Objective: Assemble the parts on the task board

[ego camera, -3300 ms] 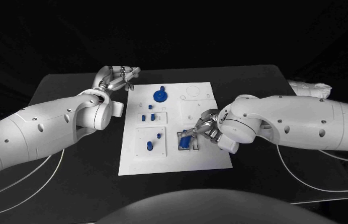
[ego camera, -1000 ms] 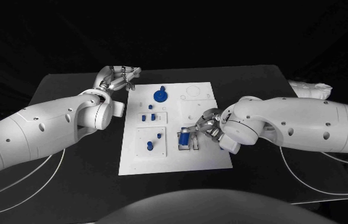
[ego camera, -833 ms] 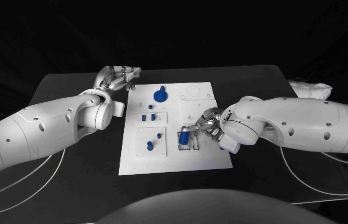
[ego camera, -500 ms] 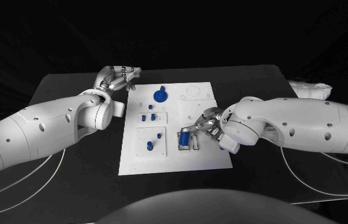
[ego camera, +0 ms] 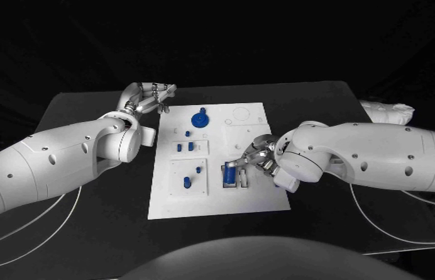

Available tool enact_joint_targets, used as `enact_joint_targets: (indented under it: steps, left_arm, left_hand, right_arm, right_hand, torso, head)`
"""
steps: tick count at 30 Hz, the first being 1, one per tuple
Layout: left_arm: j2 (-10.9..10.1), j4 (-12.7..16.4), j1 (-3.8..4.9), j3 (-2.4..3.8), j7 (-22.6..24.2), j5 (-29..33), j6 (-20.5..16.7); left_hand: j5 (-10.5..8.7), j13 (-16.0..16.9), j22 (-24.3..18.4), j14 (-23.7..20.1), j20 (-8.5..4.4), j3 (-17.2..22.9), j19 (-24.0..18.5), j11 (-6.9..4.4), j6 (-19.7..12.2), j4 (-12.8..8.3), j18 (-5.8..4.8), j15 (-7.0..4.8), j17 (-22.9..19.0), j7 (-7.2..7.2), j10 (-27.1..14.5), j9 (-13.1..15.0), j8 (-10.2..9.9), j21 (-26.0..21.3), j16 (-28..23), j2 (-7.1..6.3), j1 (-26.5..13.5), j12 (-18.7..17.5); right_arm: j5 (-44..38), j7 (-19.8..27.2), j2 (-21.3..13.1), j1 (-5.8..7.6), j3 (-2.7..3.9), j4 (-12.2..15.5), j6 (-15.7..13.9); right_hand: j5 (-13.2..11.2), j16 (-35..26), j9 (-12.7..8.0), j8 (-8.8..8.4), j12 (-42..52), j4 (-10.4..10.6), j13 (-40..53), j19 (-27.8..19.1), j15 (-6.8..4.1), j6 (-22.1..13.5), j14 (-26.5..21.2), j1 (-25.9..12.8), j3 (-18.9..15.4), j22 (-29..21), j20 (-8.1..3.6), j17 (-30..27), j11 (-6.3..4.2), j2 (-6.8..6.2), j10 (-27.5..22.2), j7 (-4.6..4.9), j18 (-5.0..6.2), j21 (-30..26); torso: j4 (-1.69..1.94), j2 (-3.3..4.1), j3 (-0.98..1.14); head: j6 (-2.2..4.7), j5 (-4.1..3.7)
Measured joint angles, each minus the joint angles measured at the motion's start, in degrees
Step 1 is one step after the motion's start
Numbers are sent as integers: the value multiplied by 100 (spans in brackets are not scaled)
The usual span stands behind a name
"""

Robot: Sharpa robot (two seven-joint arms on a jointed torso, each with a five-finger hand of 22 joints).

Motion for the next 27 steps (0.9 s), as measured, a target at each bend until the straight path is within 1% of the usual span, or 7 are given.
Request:
enact_joint_targets:
  steps: [5, 9, 11, 14, 15, 18, 27]
  left_arm:
    - [3, 0, 0, 0, -1, 0, 4]
    - [3, 0, 0, 0, -1, 0, 8]
    - [3, -1, 0, 0, -2, 0, 10]
    - [0, -1, 0, 0, -2, 0, 13]
    - [-1, -1, 0, 0, -2, 0, 14]
    - [-4, -1, 0, 0, -2, 0, 16]
    - [0, -3, 0, 0, -3, 0, 26]
  left_hand:
    - [0, 0, 0, 0, 0, 0, 0, 0, 0, 0, 0, 0, 0, 0, 0, 0, 0, 0, 0, 0, 0, 0]
    - [0, 0, 0, 0, 0, 0, 0, 0, 0, 0, 0, 0, 0, 0, 0, 0, 0, 0, 0, 0, 0, 0]
    - [0, 0, 0, 0, 0, 0, 0, 0, 0, 0, 0, 0, 0, 0, 0, 0, 0, 0, 0, 0, 0, 0]
    - [0, 0, 0, 0, 0, 1, 0, 0, 0, 0, 0, 0, 0, 0, 0, 0, 0, 0, 0, 0, 0, 0]
    - [0, 0, 0, 0, 0, 1, 0, 0, 0, 0, 0, 0, 0, 0, 0, 0, 0, 0, 0, 0, 0, 0]
    - [0, 0, 0, 0, 0, 1, 0, 0, 0, 0, 0, 0, 0, 0, 0, 0, 0, 0, 0, 0, 0, 0]
    - [0, 0, 0, 0, 0, 1, 0, 0, 0, -1, 0, 0, 0, 0, 0, -1, 0, 0, 0, 0, 0, 0]
  right_arm:
    - [-43, -1, -7, 0, 0, 28, -4]
    - [-116, 12, -56, -1, 0, 80, -26]
    - [-159, 23, -92, -2, 0, 120, -43]
    - [-213, 46, -148, -2, 0, 191, -73]
    - [-228, 54, -162, -2, 0, 210, -84]
    - [-288, 82, -214, -2, 0, 288, -127]
    - [-440, 138, -249, -10, 0, 394, -203]
  right_hand:
    - [0, 0, -18, -23, 0, 0, 0, 0, 0, 0, 0, 0, 0, 0, 0, 0, 0, 0, 0, 0, 0, 0]
    - [15, 0, -159, -239, 0, 36, 1, 0, 2, -51, -2, -22, -36, -1, 0, 0, 61, -14, -3, 51, 0, 0]
    - [36, 0, -389, -509, 0, 49, -1, 3, 68, -132, -19, -62, -49, -1, 3, -1, 139, -35, -6, 132, 0, 0]
    - [67, 0, -803, -975, 0, 43, -1, 9, 159, -333, -13, -89, -55, -1, 118, -1, 244, -64, -7, 252, 1, 0]
    - [67, 0, -931, -1106, 0, 32, -1, 10, 200, -373, -12, -88, -66, -1, 117, -1, 288, -65, -6, 291, 1, 0]
    - [67, 0, -1371, -1456, 0, -4, -1, 9, 291, -337, -20, -88, -42, -1, 239, -1, 382, -65, -9, 373, 0, 0]
    - [67, 0, -2054, -1965, 0, -31, -1, 6, 412, -351, 0, -104, -46, -2, 375, -2, 519, -49, -15, 436, 1, 0]
  torso:
    - [0, -2, 0]
    - [0, -4, 1]
    - [0, -4, 1]
    - [0, -5, 1]
    - [0, -5, 1]
    - [0, -4, 2]
    - [-5, -1, 2]
  head:
    - [0, 1]
    - [0, 5]
    - [0, 9]
    - [0, 10]
    - [0, 10]
    - [0, 15]
    - [0, 5]
